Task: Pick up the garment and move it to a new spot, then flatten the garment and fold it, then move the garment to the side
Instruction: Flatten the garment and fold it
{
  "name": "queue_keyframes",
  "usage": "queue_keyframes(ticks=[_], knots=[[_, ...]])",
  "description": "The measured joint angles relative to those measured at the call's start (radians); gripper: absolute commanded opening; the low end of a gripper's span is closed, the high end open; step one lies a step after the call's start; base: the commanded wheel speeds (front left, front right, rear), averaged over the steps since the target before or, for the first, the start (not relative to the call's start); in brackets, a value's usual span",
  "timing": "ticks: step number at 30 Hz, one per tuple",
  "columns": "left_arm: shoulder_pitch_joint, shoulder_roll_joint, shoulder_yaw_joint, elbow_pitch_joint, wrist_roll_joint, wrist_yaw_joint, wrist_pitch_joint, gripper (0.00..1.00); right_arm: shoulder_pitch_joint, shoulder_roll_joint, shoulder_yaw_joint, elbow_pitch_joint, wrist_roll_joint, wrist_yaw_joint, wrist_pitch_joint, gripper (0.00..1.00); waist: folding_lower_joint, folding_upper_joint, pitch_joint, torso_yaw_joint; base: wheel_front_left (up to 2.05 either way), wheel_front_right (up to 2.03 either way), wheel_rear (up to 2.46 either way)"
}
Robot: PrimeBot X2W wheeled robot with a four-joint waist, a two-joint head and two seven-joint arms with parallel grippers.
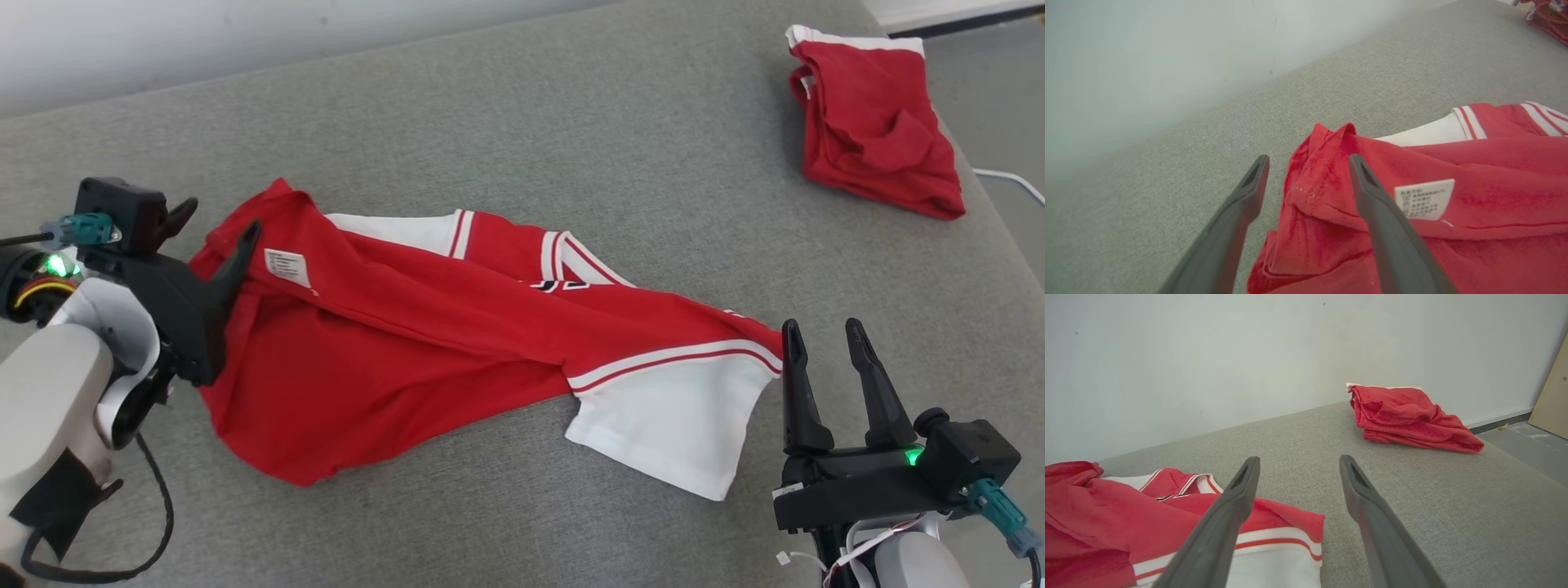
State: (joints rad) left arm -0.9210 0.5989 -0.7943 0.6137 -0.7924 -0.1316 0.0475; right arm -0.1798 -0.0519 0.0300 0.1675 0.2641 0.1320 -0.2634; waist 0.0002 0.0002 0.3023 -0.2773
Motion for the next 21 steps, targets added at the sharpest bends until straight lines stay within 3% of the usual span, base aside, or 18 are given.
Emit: queue_keyframes(ticks=[6, 7, 9, 21], knots=[[-0.011, 0.008, -0.074, 0.041, -0.056, 0.000, 0.034, 1.00, -0.001, 0.000, -0.004, -0.006, 0.002, 0.000, -0.001, 1.00, -0.0001, 0.0000, 0.016, -0.023, 0.00, 0.00, 0.00], [-0.013, 0.008, -0.083, 0.046, -0.064, 0.000, 0.038, 0.88, -0.002, 0.000, -0.005, -0.009, 0.002, 0.000, -0.001, 1.00, -0.0001, 0.0000, 0.017, -0.025, 0.00, 0.00, 0.00], [-0.026, 0.009, -0.100, 0.052, -0.070, 0.000, 0.030, 0.00, -0.002, 0.000, -0.007, -0.012, 0.002, 0.000, -0.001, 1.00, -0.0001, 0.0000, 0.018, -0.023, 0.00, 0.00, 0.00], [-0.103, 0.004, -0.146, 0.007, -0.081, 0.000, -0.107, 0.00, 0.020, 0.001, -0.024, 0.001, -0.004, 0.000, -0.001, 1.00, -0.0002, 0.0000, -0.019, 0.042, 0.00, 0.00, 0.00]])
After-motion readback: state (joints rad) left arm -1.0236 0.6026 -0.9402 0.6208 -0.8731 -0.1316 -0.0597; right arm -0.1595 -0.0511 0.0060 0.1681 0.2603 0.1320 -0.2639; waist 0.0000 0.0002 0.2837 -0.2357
